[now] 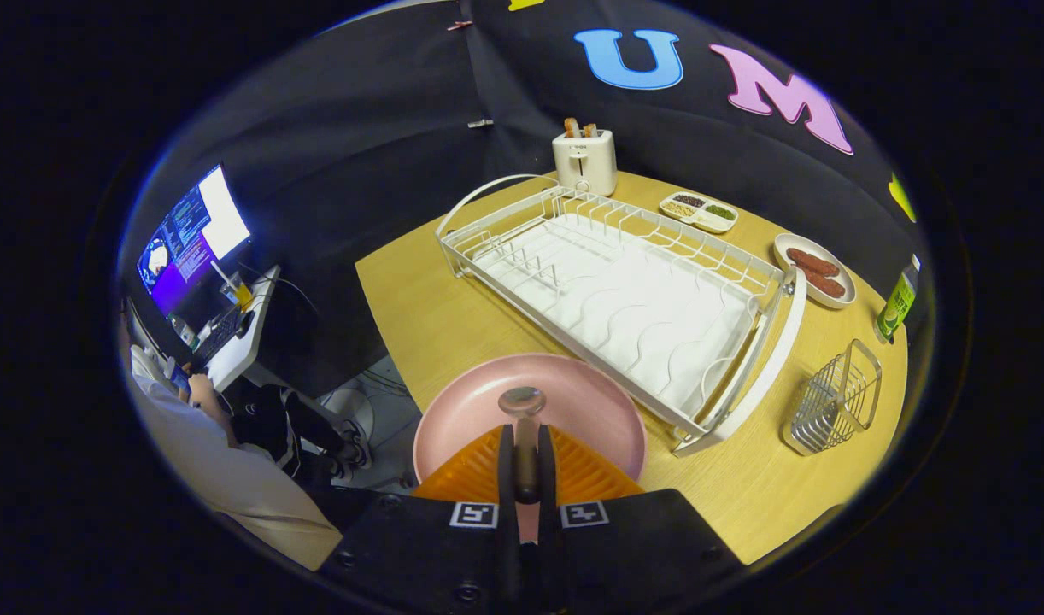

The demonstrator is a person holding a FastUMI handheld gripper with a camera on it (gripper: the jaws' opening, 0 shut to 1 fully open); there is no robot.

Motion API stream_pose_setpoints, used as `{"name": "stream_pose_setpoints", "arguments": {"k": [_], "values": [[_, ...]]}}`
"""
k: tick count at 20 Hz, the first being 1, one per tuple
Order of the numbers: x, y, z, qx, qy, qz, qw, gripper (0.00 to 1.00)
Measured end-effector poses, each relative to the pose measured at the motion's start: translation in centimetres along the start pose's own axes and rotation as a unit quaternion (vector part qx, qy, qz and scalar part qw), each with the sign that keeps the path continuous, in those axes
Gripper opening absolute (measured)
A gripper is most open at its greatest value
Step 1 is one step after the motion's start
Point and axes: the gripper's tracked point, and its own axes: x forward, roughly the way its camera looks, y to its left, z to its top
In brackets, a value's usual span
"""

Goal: Take the plate from the dish rack, then take the spoon from the basket and place it into the plate.

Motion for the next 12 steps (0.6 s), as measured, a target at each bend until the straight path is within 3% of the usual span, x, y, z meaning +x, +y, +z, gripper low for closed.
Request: {"name": "stream_pose_setpoints", "arguments": {"k": [7,11,12], "values": [[0.3,-3.0,-3.2,-0.038,0.051,-0.030,0.997,0.20],[0.2,-3.5,-2.8,-0.030,0.042,-0.037,0.998,0.62],[0.2,-3.6,-2.9,-0.028,0.042,-0.041,0.998,0.78]]}}
